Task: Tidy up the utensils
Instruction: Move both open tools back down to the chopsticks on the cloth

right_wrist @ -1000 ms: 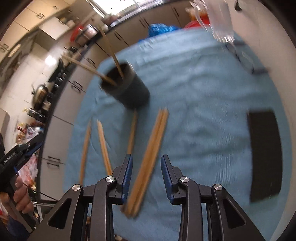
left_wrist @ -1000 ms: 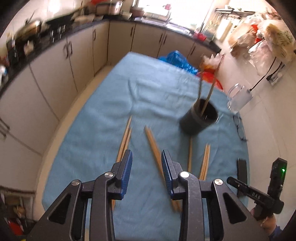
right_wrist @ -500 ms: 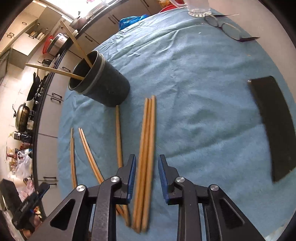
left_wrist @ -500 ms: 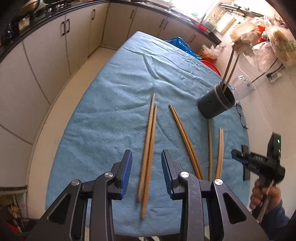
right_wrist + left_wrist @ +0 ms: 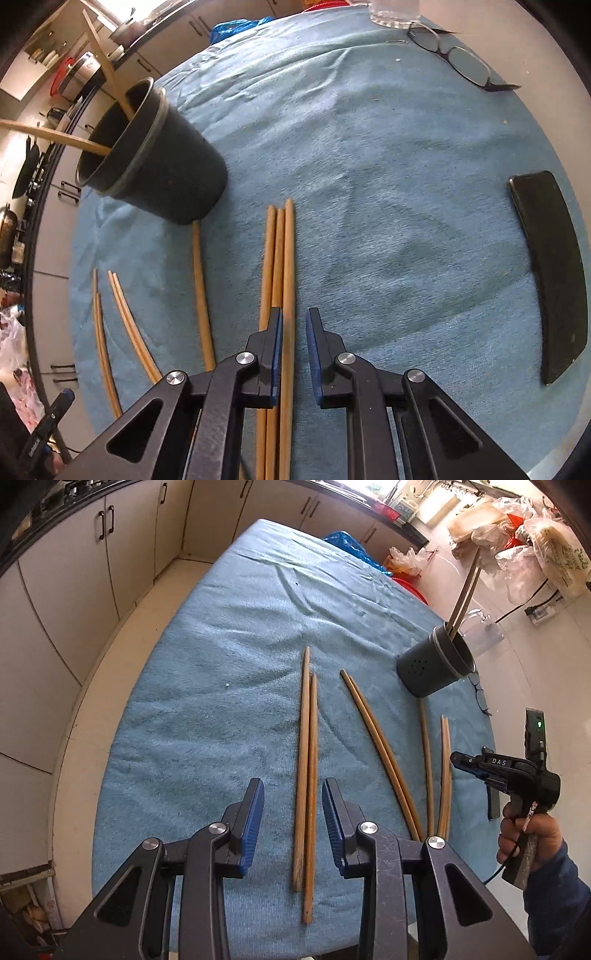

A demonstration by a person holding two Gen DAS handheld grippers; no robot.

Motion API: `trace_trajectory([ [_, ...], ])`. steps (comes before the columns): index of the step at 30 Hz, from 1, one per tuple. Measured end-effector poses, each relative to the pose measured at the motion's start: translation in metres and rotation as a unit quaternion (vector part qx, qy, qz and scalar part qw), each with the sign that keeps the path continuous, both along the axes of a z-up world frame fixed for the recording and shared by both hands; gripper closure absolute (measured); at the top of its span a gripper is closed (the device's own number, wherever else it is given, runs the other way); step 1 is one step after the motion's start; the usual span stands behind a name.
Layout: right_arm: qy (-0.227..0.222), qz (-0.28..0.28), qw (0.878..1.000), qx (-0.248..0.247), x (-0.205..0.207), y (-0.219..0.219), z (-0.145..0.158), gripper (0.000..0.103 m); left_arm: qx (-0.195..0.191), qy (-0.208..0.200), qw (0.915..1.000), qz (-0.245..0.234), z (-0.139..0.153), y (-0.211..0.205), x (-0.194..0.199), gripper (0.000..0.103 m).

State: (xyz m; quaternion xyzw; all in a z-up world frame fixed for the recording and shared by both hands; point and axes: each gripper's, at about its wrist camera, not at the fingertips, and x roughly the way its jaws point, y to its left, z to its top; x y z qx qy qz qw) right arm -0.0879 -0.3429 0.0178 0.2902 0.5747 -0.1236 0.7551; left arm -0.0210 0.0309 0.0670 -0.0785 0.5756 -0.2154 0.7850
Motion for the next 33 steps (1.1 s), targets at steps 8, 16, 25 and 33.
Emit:
trace_trajectory([
  [8, 0.014, 0.019, 1.000, -0.018, 0.002, 0.001, -0.003, 0.089, 0.040, 0.000, 0.9986, -0.034, -0.017, -0.032, 0.023, 0.072],
  [16, 0.025, 0.024, 0.999, -0.022, -0.003, -0.004, -0.005, 0.089, 0.071, 0.010, 0.9964, -0.045, -0.036, -0.054, 0.056, 0.072],
  [25, 0.023, 0.030, 0.999, -0.005, -0.015, -0.020, -0.008, 0.087, 0.097, 0.022, 0.9937, -0.051, -0.046, -0.063, 0.079, 0.072],
  [33, 0.028, 0.036, 0.999, -0.003, -0.016, -0.028, -0.008, 0.086, 0.113, 0.015, 0.9911, -0.069, -0.047, -0.071, 0.079, 0.072],
])
